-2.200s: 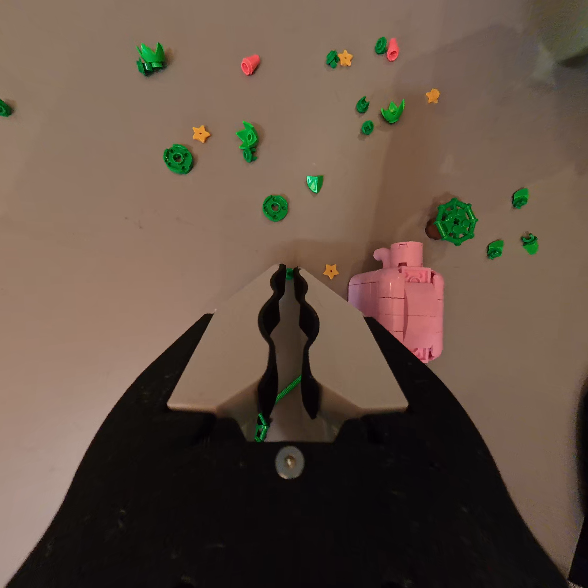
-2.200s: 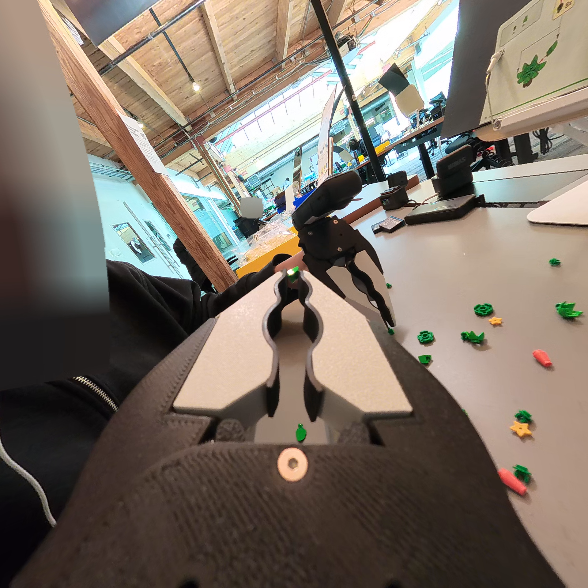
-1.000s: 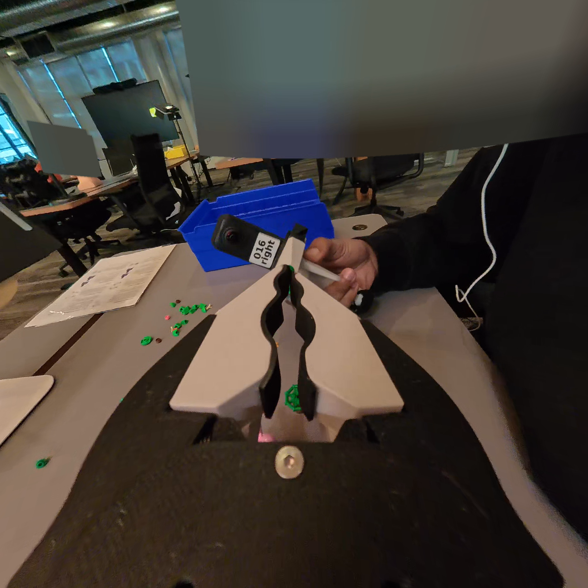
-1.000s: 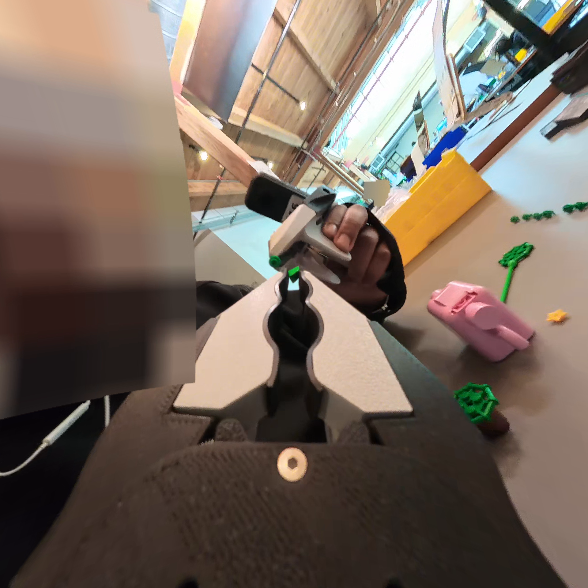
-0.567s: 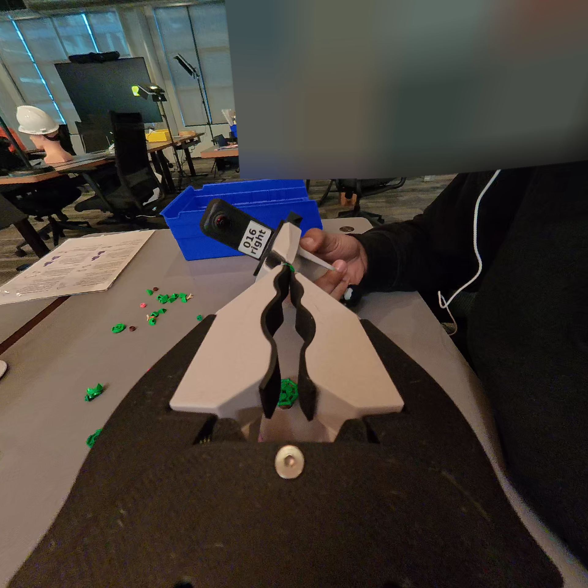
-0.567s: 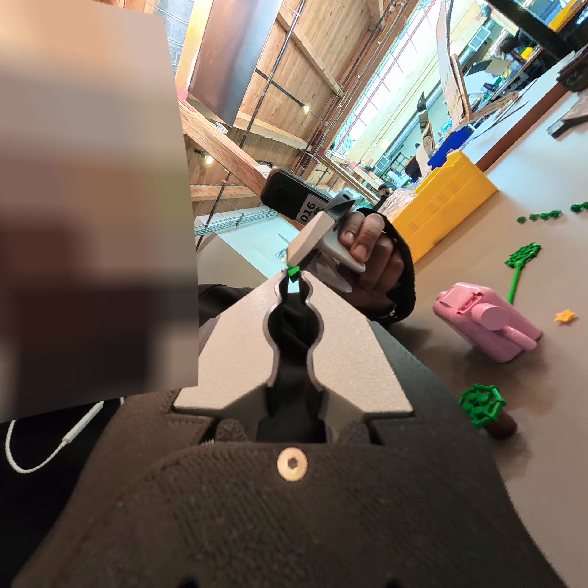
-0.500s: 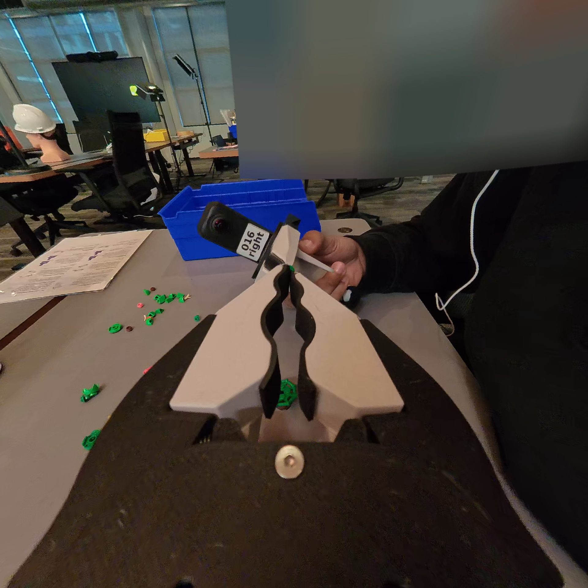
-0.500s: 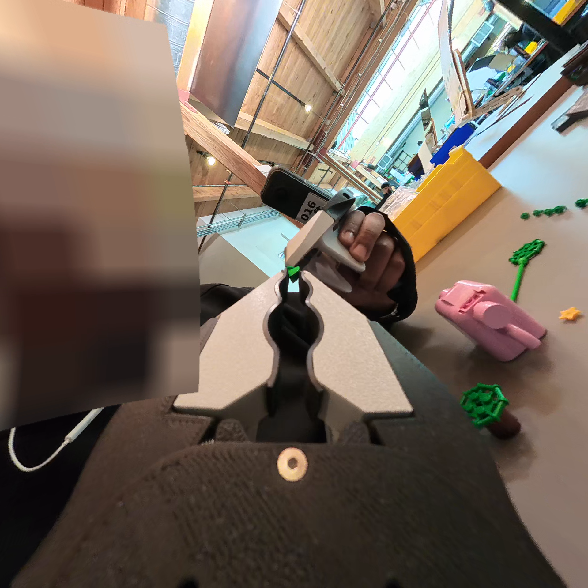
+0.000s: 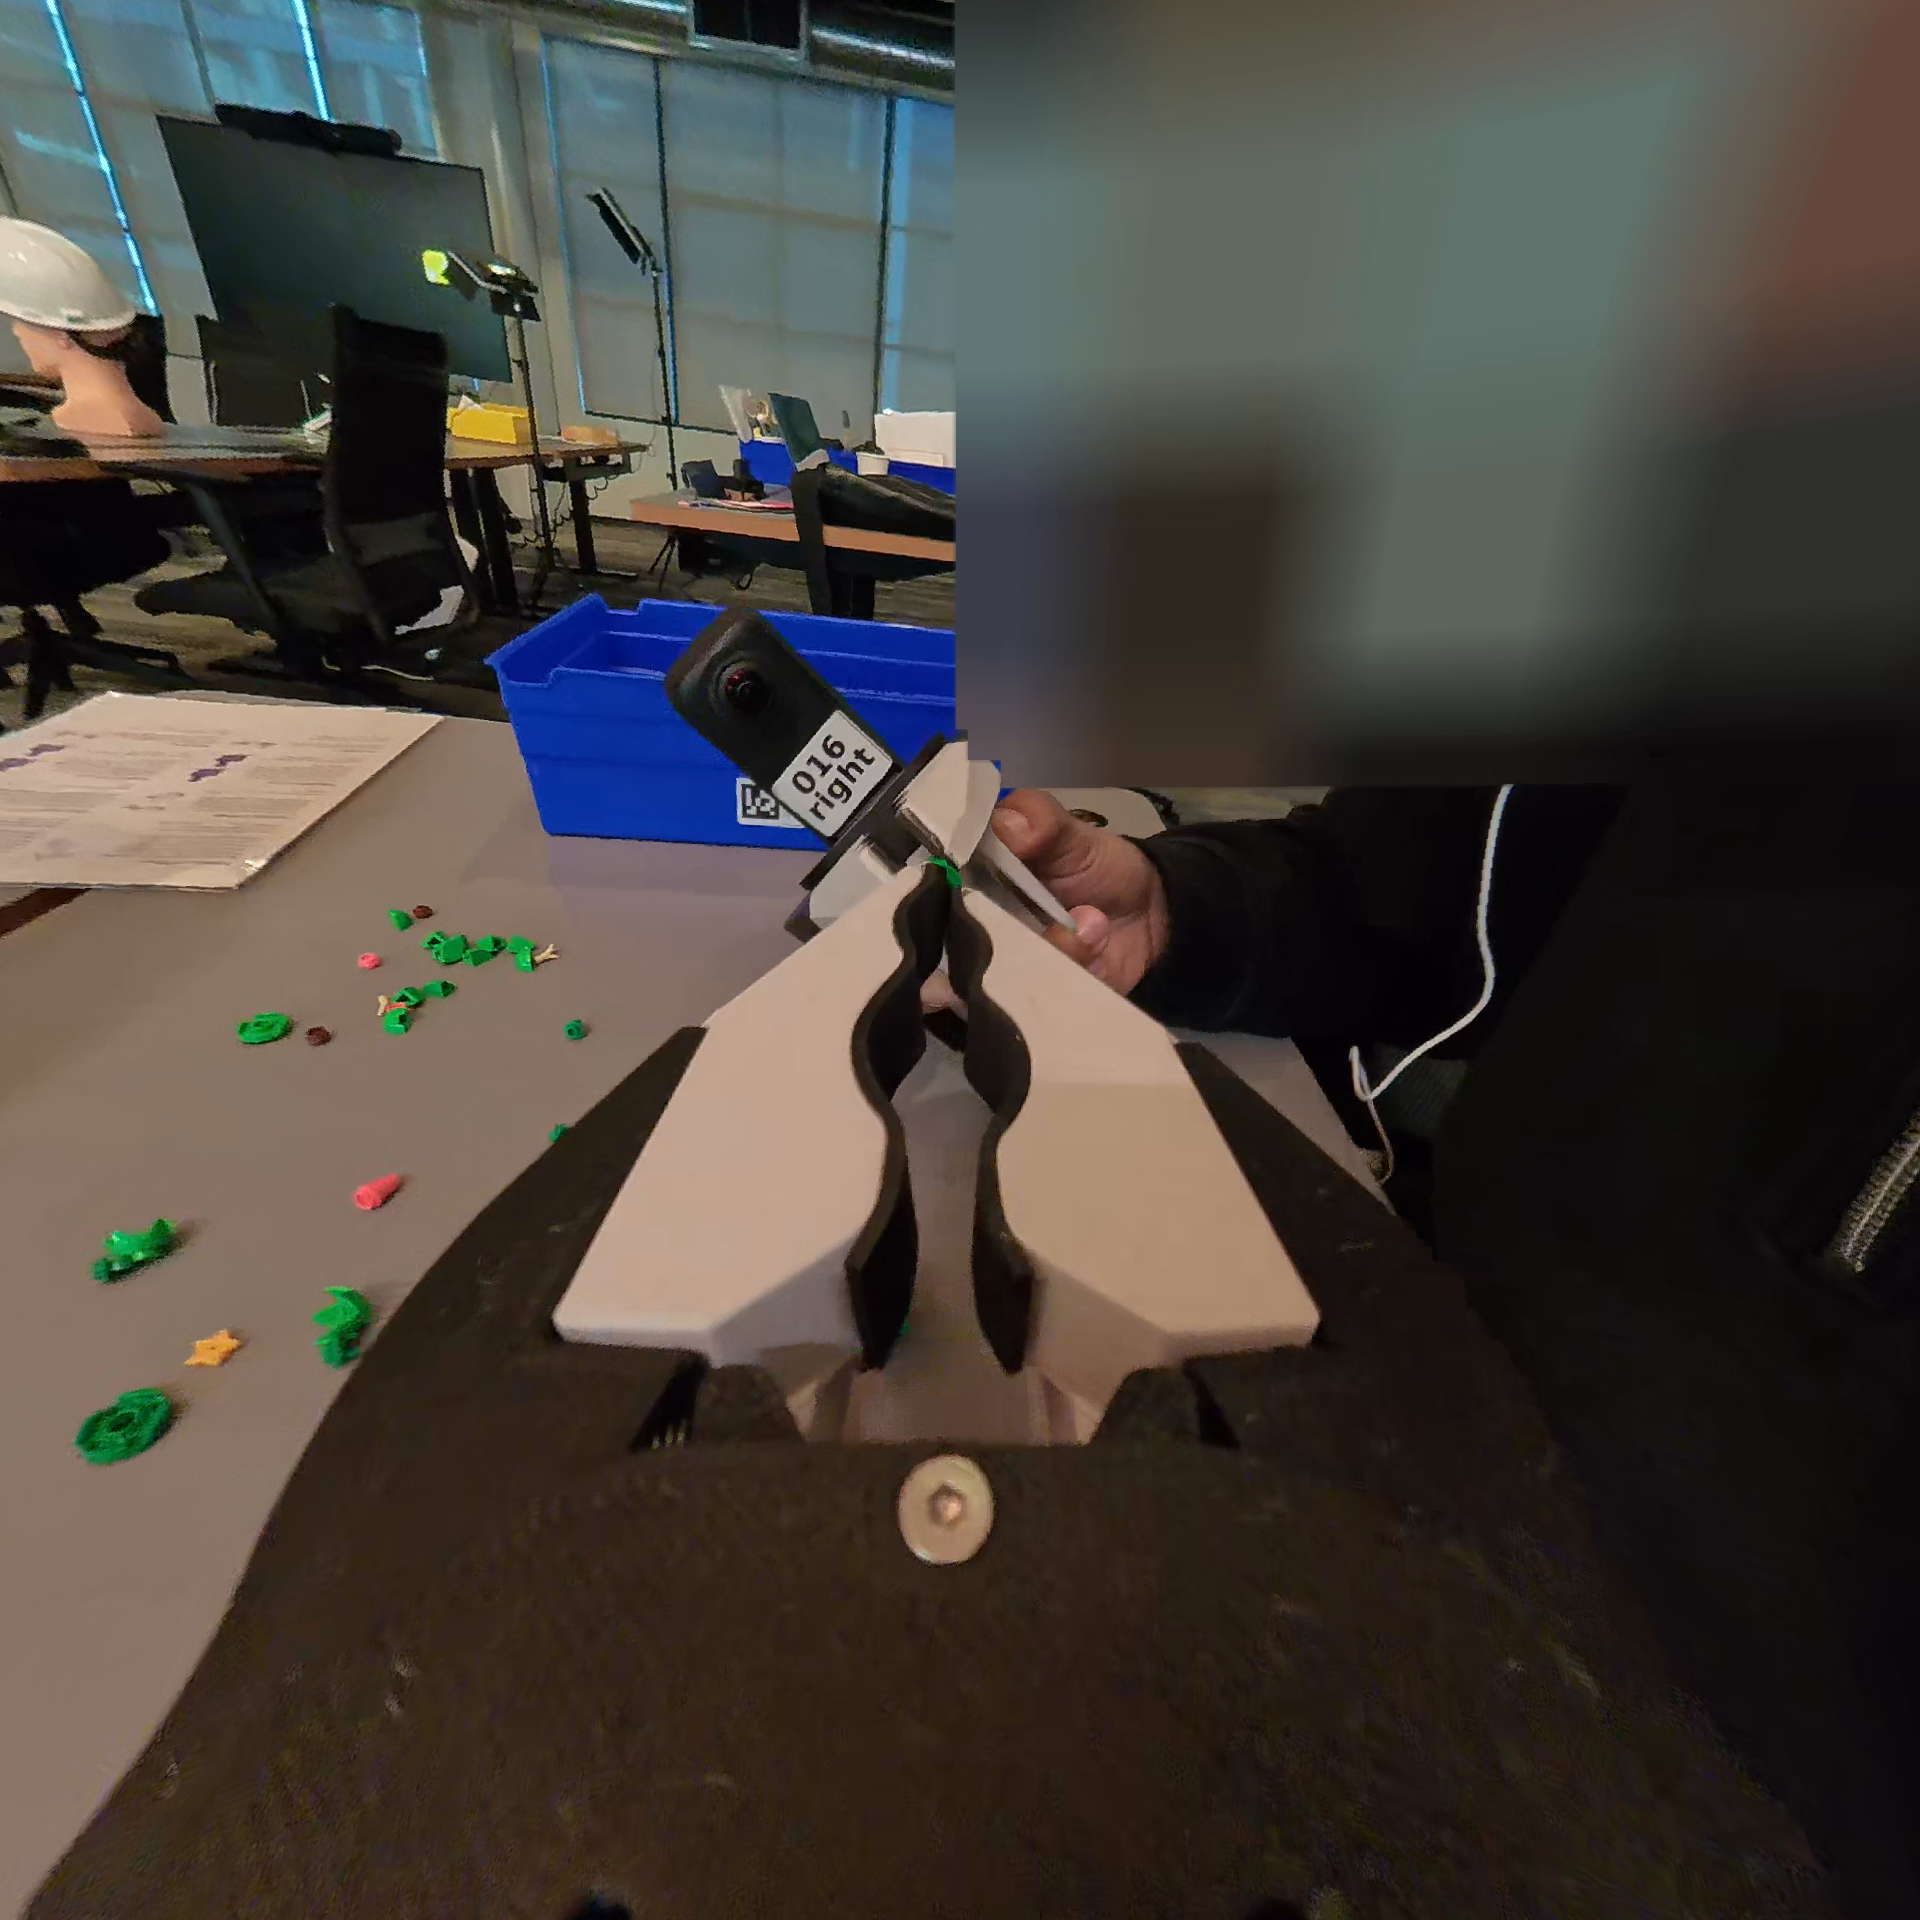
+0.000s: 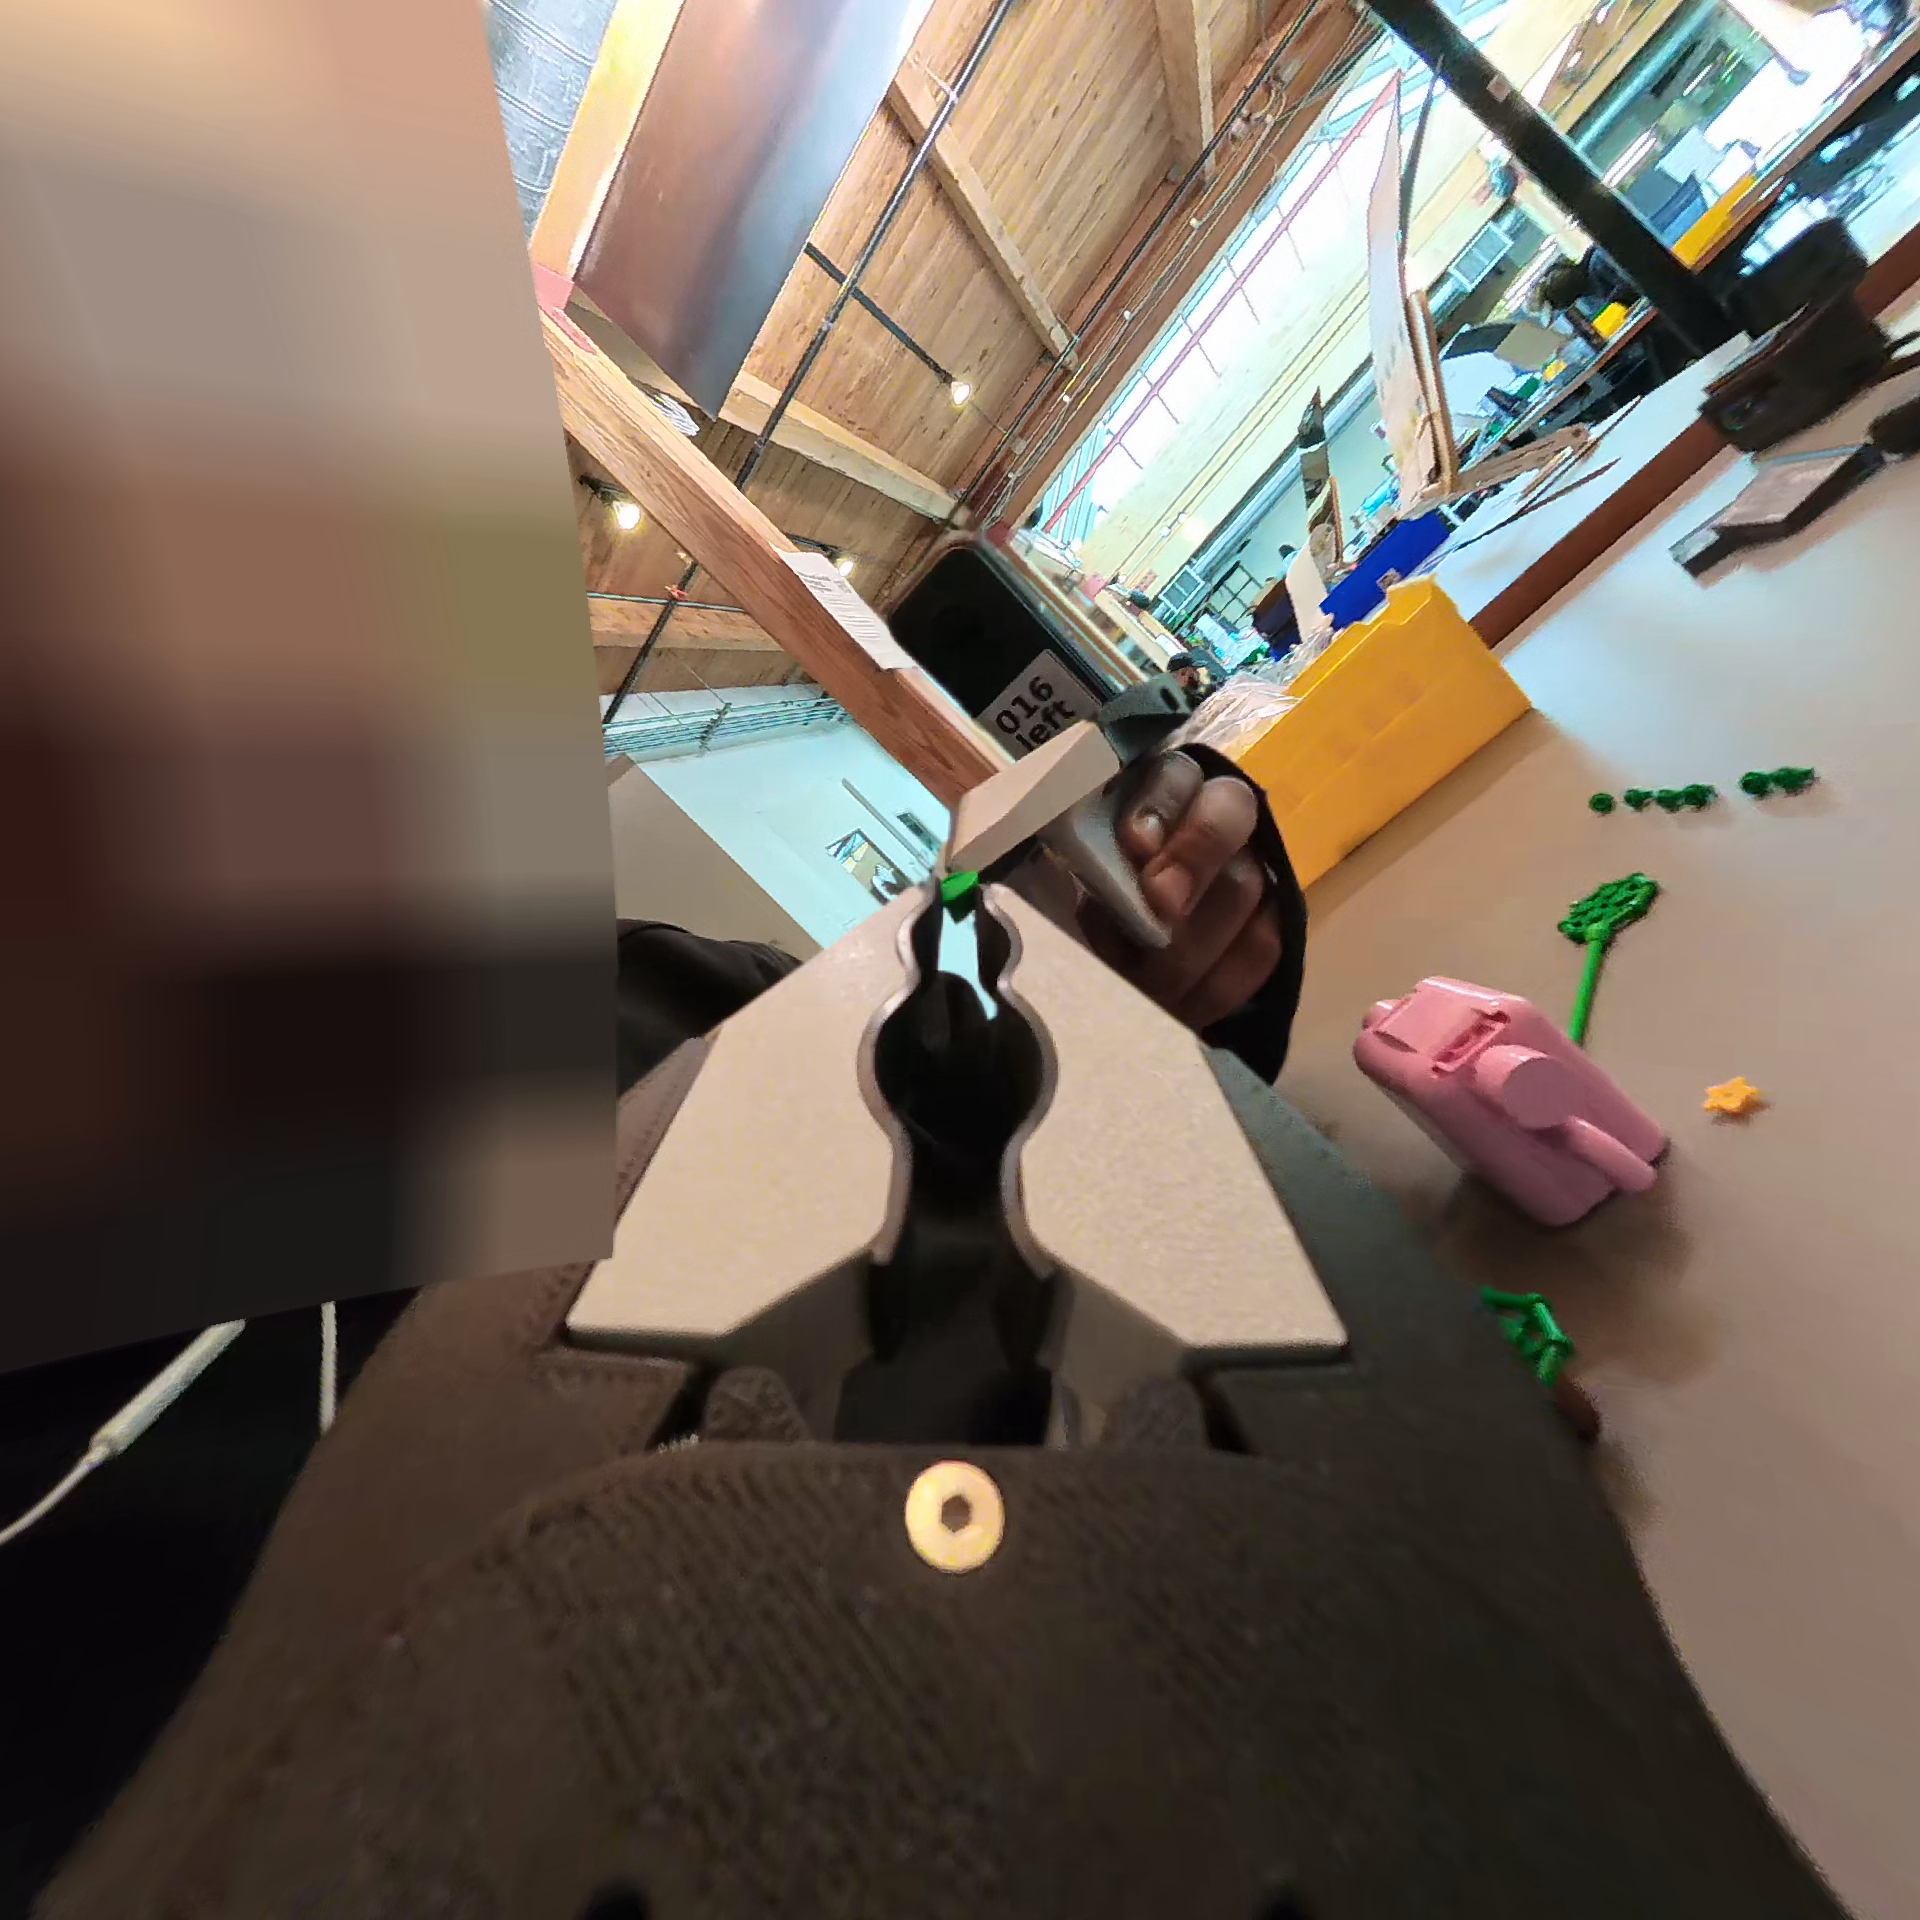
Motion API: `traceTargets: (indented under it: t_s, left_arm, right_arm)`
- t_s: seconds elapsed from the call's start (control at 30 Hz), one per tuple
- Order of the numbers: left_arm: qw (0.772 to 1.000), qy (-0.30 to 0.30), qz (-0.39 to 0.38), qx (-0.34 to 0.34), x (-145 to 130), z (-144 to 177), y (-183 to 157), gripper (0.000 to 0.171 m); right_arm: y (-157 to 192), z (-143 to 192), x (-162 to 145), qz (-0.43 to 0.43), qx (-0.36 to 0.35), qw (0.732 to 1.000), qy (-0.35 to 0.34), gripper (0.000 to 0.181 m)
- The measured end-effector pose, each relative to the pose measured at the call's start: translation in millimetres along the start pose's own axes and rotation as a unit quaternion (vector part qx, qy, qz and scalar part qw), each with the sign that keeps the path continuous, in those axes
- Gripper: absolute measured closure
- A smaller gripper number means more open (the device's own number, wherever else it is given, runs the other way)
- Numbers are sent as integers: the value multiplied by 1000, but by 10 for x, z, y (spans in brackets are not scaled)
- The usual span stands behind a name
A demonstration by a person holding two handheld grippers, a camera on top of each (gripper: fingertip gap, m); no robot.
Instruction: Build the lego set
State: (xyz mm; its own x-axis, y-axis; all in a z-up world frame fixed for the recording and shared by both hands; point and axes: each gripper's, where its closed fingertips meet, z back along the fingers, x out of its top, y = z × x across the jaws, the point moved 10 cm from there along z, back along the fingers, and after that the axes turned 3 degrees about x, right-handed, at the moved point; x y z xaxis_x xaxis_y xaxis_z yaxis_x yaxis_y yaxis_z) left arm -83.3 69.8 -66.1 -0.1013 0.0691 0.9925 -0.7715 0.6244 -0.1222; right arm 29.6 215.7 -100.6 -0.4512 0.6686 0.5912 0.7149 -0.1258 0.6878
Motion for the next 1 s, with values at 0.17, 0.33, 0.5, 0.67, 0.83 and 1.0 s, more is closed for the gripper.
traceTargets:
  t_s: [0.17, 0.33, 0.5, 0.67, 0.83, 1.0]
  left_arm:
    - [998, -20, 54, -12, -22, -9, 37, 171]
    - [996, -31, 86, -8, -36, -16, 53, 171]
    - [995, -35, 97, 2, -48, -22, 52, 171]
    - [996, -25, 85, 1, -57, -24, 53, 171]
    - [998, -17, 55, 13, -38, -16, 28, 171]
    - [999, -13, 45, 16, -33, -16, 23, 171]
  right_arm:
    - [44, 33, 31, 36, -16, 999, 0, 177]
    - [77, 41, 41, 78, -42, 996, 0, 177]
    - [99, 42, 46, 100, -61, 993, 3, 178]
    - [72, 53, 40, 72, -54, 996, 6, 177]
    - [54, 51, 34, 45, -42, 998, 6, 177]
    - [52, 50, 30, 39, -40, 998, 5, 178]
